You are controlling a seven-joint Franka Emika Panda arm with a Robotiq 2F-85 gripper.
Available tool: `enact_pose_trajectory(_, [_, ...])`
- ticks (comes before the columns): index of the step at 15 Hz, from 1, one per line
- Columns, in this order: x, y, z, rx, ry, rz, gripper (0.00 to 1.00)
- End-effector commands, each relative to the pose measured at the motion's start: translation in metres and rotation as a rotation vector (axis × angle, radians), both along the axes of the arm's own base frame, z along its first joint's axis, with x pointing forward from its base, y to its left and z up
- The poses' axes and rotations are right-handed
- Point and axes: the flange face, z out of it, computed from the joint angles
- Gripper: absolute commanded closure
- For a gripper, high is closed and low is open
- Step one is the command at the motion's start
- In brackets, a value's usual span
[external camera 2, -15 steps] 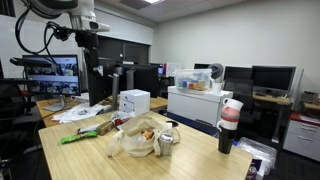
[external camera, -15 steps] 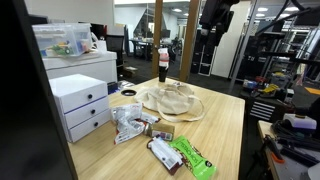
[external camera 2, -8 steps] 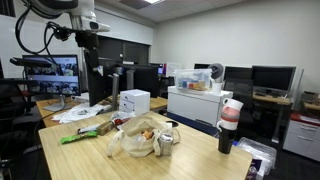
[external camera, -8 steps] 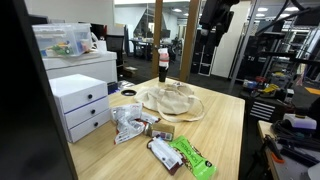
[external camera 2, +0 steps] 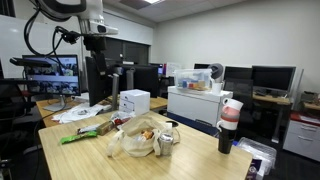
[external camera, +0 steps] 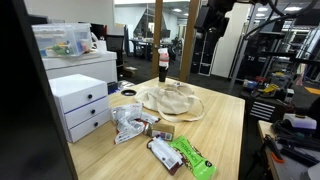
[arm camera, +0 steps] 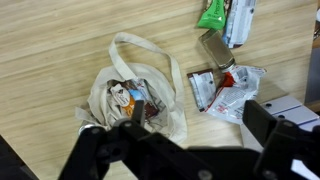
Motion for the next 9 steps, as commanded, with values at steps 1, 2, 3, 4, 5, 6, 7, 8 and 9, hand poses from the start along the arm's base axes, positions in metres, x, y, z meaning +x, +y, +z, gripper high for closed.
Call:
enact_pose_trajectory(1, [0.015, -0.018, -0.021, 0.013, -0.006, -0.051, 0.0])
enact_pose_trajectory(2, [0.019, -0.022, -0.027, 0.012, -0.009, -0.062, 0.0])
enact_pose_trajectory(3, [0.023, -0.027, -0.034, 0.01, -0.021, -0.072, 0.0])
enact_pose_trajectory(4, [0.028, -0.031, -0.041, 0.005, -0.033, -0.081, 0.0])
enact_pose_trajectory(5, [0.032, -0.035, -0.047, -0.002, -0.047, -0.084, 0.0])
enact_pose_trajectory(6, [0.036, -0.038, -0.053, -0.009, -0.061, -0.088, 0.0])
enact_pose_trajectory(7, [0.04, -0.042, -0.059, -0.015, -0.074, -0.089, 0.0])
enact_pose_trajectory(8, [0.044, -0.044, -0.065, -0.021, -0.084, -0.093, 0.0])
enact_pose_trajectory(9, [0.046, -0.047, -0.072, -0.024, -0.094, -0.094, 0.0])
